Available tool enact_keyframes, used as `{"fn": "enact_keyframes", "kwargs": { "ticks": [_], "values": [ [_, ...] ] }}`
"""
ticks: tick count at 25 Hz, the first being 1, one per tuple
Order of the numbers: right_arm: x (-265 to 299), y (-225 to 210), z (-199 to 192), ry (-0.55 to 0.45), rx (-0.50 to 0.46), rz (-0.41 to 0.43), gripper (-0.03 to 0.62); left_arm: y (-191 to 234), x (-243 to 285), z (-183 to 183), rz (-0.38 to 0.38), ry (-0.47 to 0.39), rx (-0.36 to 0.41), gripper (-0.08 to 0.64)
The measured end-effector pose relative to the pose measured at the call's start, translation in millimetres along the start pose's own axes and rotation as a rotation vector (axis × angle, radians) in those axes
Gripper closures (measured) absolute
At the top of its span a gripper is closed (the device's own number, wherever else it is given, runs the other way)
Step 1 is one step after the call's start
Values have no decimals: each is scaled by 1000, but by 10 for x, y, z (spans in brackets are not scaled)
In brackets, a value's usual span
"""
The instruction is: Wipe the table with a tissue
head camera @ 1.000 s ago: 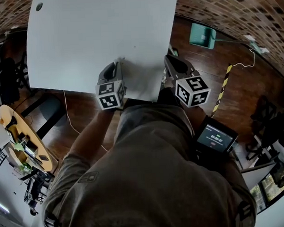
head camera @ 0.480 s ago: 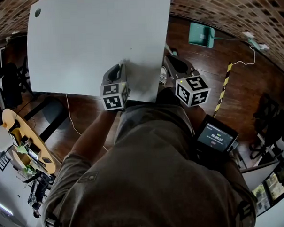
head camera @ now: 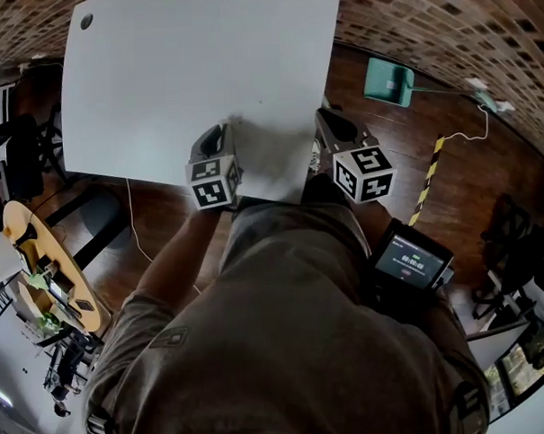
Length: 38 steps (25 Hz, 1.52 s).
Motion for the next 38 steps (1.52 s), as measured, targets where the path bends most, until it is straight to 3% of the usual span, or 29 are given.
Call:
{"fn": "enact_keyframes", "kwargs": {
  "ticks": [9,28,33,38],
  "values": [
    [64,22,74,21,-32,-3,580,125,61,95,37,-20,32,522],
    [-168,-93,48,-31,8,-25,580,-448,7,78,-72,-21,123,522],
    [-162,-89,50,-32,4,-21,580,-392,30,94,-58,-21,123,522],
    [-176,-77,72,-29,-7,-7,580,-164,97,192,17,-39,87,522]
  ]
}}
Point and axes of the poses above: the fingertips, and each gripper's own axes: x forward along the fingers, y to its left, z out of its top, the point moved 4 cm from there along -x, backward along the fingers, and after that the axes turned 15 degrees about z, right-handed, at the moved point
